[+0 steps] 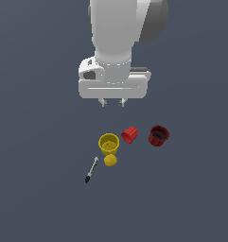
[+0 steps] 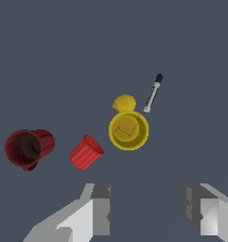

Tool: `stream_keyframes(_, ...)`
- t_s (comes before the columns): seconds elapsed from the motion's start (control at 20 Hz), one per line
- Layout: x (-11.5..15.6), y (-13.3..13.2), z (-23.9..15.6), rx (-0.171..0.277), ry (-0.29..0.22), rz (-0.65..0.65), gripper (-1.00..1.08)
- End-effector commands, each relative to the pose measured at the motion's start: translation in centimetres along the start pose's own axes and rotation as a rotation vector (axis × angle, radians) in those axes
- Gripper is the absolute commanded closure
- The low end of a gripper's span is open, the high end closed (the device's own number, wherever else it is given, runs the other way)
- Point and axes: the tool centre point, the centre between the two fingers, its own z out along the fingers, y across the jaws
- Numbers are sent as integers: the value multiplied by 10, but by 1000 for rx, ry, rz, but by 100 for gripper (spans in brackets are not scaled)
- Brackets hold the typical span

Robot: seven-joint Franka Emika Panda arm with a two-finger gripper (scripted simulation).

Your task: Pick up a designated object from a clutter of objects.

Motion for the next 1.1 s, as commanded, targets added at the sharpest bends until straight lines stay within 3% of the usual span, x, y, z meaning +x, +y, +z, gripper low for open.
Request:
stream_keyframes(0.0,2,-7,7,-15,-3,-14,-20)
stream_keyframes(0.45,9,-66,55,-124,-7,-132,-20)
stream_keyframes(0.8,1,-151,117,-227,18,-310,-20)
stream_keyframes(1.05,-16,-209,157,-266,44,-439,-20)
